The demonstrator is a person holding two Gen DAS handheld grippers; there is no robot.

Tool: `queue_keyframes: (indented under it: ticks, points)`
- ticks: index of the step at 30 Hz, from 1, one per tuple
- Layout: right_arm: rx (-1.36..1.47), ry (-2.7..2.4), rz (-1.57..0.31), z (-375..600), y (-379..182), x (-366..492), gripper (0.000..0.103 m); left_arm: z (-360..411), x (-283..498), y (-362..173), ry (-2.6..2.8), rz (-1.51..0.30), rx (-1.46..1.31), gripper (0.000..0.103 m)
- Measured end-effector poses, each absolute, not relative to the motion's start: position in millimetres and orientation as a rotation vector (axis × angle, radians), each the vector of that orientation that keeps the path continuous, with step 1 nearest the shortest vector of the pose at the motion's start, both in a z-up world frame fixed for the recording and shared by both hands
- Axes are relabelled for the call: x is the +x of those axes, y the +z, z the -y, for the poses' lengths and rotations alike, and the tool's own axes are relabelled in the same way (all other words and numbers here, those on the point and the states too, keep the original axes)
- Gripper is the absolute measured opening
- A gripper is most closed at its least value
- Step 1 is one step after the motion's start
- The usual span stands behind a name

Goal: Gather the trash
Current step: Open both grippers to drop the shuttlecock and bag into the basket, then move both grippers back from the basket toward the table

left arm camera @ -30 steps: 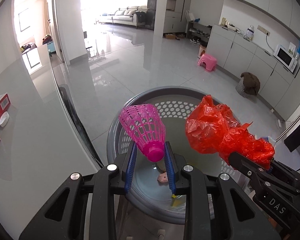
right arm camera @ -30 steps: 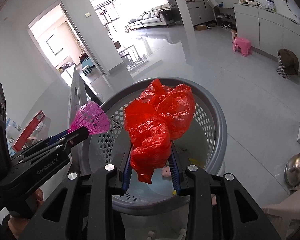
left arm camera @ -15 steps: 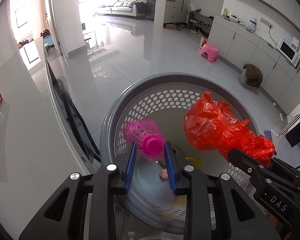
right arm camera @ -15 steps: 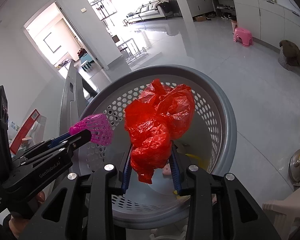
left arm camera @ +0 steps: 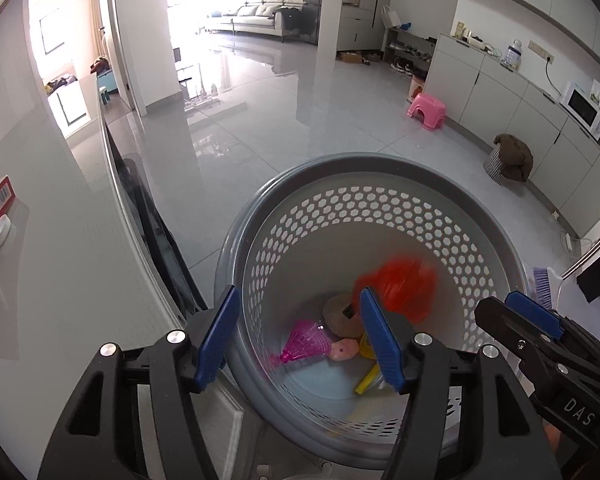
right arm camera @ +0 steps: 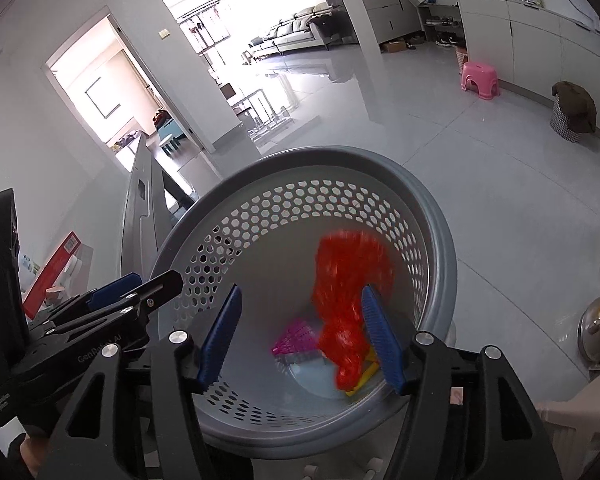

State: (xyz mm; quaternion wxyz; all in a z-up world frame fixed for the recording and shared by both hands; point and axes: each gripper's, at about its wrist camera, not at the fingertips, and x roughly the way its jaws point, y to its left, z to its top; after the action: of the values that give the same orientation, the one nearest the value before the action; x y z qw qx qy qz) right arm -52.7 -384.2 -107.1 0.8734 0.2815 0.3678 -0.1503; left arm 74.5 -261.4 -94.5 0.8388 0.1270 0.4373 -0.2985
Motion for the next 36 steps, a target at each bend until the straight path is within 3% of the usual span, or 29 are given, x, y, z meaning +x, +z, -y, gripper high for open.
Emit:
queue_keyframes:
  ticks: [13,36]
  points:
    - [0.588,-0.307,-0.759,383,-99,-54,0.060,255,71,-90,-0.629,-0.921,0.255,0.065]
    - [0.543,-0.314,-0.673,358,-62,-81,0.074,214,51,-55,-0.623,-0.844,0.198,0.075]
